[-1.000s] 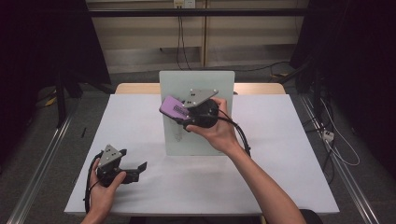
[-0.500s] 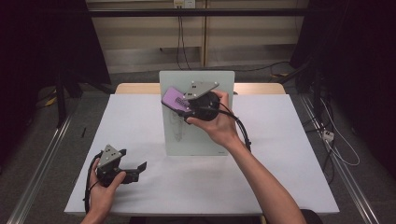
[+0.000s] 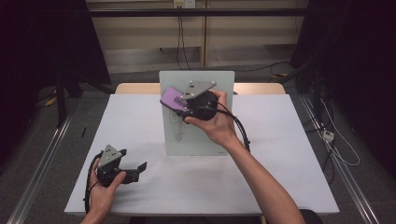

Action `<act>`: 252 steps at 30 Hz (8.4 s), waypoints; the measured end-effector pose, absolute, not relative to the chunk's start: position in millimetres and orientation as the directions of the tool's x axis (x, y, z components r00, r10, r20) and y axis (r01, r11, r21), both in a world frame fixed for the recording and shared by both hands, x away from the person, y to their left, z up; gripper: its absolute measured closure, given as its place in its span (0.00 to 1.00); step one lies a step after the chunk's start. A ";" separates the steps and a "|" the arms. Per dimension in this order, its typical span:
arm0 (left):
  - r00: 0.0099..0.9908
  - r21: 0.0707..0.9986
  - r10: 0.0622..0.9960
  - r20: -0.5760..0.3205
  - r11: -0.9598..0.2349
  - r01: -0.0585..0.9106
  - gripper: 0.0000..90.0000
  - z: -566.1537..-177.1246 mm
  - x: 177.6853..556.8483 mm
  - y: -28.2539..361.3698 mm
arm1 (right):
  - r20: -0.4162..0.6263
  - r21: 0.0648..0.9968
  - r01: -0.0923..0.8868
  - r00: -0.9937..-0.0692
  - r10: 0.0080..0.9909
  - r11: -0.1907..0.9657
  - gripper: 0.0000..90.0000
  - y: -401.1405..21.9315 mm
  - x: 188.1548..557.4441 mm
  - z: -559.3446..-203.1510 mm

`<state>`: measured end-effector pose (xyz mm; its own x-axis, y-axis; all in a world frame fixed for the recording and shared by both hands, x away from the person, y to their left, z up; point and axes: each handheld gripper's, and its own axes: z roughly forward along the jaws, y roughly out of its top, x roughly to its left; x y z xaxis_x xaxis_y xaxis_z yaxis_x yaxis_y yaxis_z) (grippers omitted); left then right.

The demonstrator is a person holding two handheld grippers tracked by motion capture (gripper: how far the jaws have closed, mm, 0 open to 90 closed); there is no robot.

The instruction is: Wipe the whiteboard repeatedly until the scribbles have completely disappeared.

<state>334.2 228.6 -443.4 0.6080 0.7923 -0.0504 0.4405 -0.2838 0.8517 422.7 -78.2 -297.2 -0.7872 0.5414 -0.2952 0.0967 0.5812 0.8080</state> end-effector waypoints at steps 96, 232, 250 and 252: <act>0.613 0.847 0.788 -0.055 -0.288 0.446 0.06 -444.2 334.2 227.4 | -0.274 0.718 0.122 -0.855 0.440 0.685 0.46 -48.3 402.3 -363.0; 0.619 0.845 0.784 -0.050 -0.297 0.444 0.06 -444.2 334.6 227.1 | -0.186 0.633 0.191 -0.903 0.388 0.750 0.46 -28.8 386.2 -426.5; 0.607 0.848 0.792 -0.065 -0.276 0.452 0.06 -445.4 335.3 231.2 | -0.132 0.698 0.228 -0.891 0.435 0.679 0.46 -50.0 393.3 -406.0; 0.608 0.848 0.791 -0.069 -0.275 0.453 0.06 -446.0 334.8 229.3 | -0.120 0.716 0.231 -0.889 0.442 0.659 0.46 -57.9 393.1 -400.7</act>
<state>334.8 229.3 -446.0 0.6081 0.7909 -0.0690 0.4534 -0.2746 0.8480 393.1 -57.9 -400.7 -0.8891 0.4418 -0.1195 0.2311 0.6588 0.7159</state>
